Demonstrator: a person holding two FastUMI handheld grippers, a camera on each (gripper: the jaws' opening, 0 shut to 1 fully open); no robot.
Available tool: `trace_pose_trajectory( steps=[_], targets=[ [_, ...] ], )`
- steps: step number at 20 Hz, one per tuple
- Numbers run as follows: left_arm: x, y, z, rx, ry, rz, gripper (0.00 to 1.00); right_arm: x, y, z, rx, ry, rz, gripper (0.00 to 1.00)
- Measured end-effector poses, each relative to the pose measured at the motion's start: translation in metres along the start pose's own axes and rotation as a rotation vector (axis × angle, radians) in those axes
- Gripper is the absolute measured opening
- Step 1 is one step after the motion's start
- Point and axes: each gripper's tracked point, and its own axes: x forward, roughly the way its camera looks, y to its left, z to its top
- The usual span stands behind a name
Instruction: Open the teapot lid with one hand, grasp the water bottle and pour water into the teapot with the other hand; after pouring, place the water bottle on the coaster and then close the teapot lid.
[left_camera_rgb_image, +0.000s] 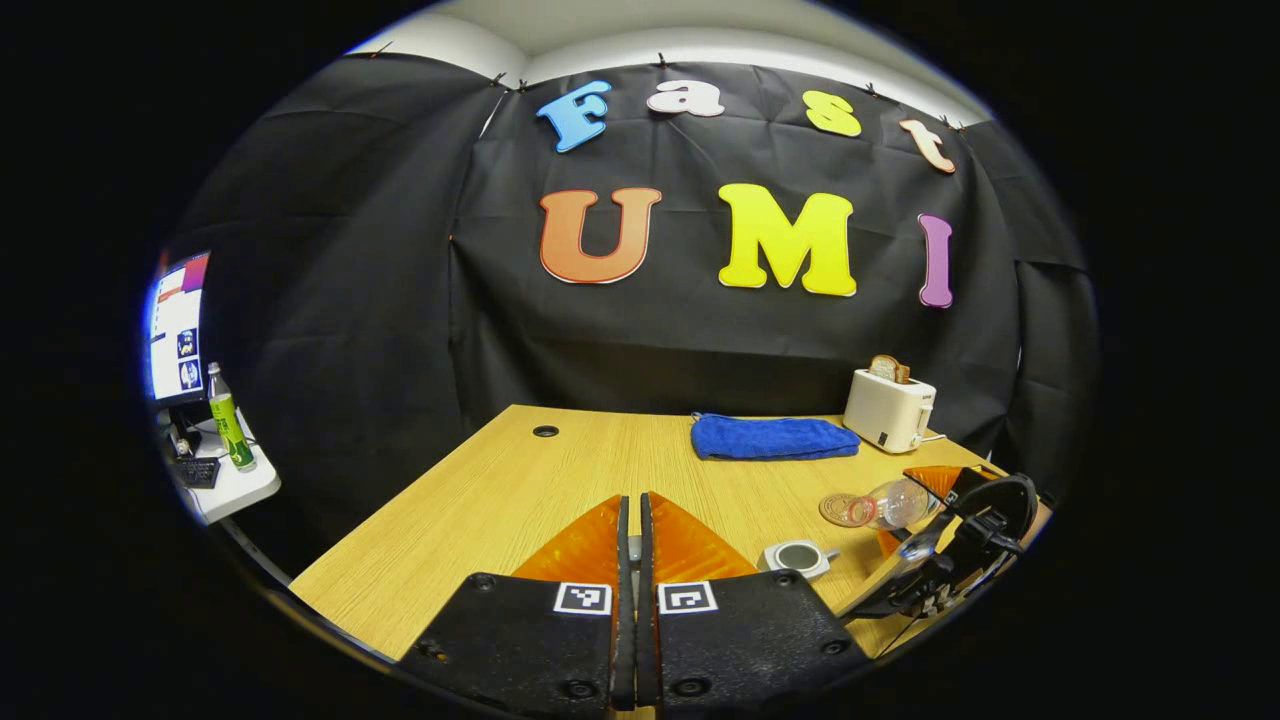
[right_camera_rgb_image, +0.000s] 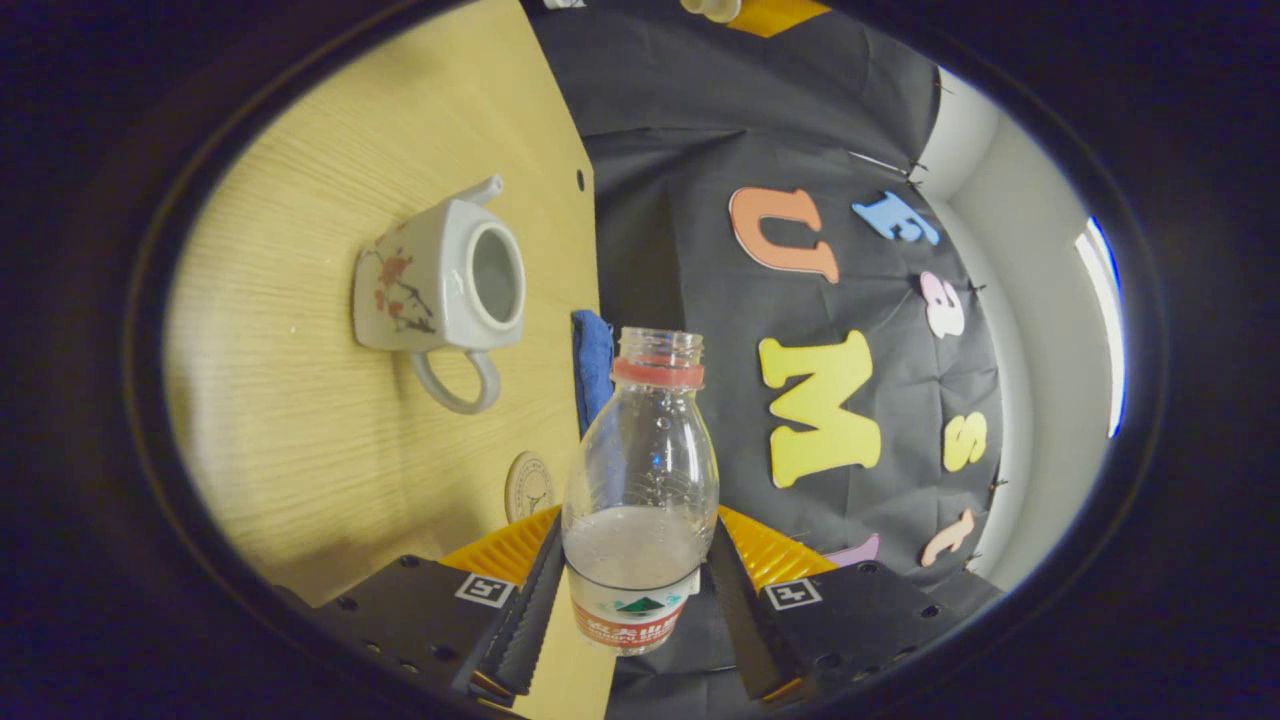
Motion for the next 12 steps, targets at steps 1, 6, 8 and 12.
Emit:
trace_pose_trajectory(
  steps=[1, 6, 8, 12],
  targets=[
    [-0.001, -0.001, 0.001, 0.002, -0.001, -0.008, 0.03, -0.001, 0.000, 0.002, -0.033, 0.002, -0.004, 0.75],
    [0.000, -0.002, 0.003, 0.020, -0.011, -0.010, 0.03, 0.006, 0.002, 0.009, -0.175, -0.017, -0.012, 0.77],
    [0.000, -0.003, 0.002, 0.013, -0.008, -0.013, 0.03, 0.007, 0.004, 0.011, -0.208, -0.021, -0.010, 0.75],
    [-0.001, -0.002, 0.002, 0.019, -0.007, -0.013, 0.03, 0.006, 0.000, 0.019, -0.303, -0.042, -0.032, 0.75]
  ],
)
